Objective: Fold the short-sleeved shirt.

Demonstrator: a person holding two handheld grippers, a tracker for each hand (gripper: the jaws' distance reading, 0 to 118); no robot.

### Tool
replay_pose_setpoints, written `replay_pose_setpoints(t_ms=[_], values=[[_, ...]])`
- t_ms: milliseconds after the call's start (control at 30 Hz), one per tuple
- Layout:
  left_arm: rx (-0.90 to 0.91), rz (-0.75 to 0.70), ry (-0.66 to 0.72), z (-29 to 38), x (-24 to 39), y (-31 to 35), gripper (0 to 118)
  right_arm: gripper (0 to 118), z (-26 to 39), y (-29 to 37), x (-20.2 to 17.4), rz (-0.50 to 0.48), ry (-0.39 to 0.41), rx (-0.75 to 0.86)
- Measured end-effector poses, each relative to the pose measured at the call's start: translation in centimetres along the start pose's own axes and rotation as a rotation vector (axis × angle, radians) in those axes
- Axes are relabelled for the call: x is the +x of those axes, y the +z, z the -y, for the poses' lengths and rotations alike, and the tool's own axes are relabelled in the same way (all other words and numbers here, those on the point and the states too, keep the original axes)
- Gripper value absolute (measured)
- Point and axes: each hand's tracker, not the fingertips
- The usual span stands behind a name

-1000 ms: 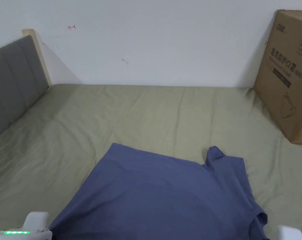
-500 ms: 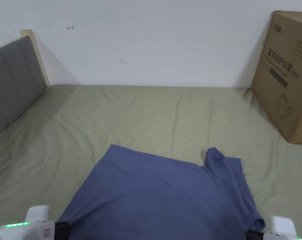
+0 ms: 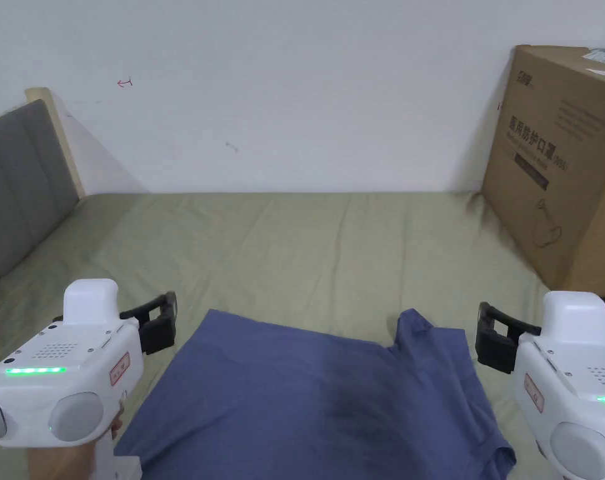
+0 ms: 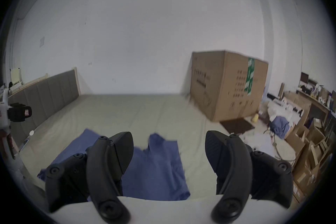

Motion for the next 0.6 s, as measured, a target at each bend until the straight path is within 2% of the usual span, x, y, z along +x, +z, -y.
replay_pose_setpoints(t_ms=[33,67,100,133,167,367,600], values=[[0.039,0.014,0.004,-0.2,0.4,0.3,27,77,-0.3,0.3,-0.2,0.002,0.004,0.020],[0.072,0.024,0.004,-0.4,0.8,0.4,8,61,-0.6,0.6,-0.4,0.000,0.004,0.034],[0.087,0.012,-0.001,-0.5,1.2,0.4,0,32,-0.8,0.8,-0.5,0.001,0.005,0.052],[0.089,0.009,-0.006,-0.5,1.6,0.5,0,5,-1.0,1.0,-0.6,-0.001,0.009,0.080],[0.100,0.014,-0.008,-0.5,1.8,0.7,0,0,-1.0,1.1,-0.7,0.000,0.001,0.073],[0.061,0.067,-0.055,-0.5,2.7,-0.7,0,0,-1.3,0.7,-0.8,-0.007,-0.010,0.094],[-0.022,0.123,0.010,-0.7,2.2,-5.1,0,0,-1.3,-1.2,-0.7,-0.017,0.002,0.078]])
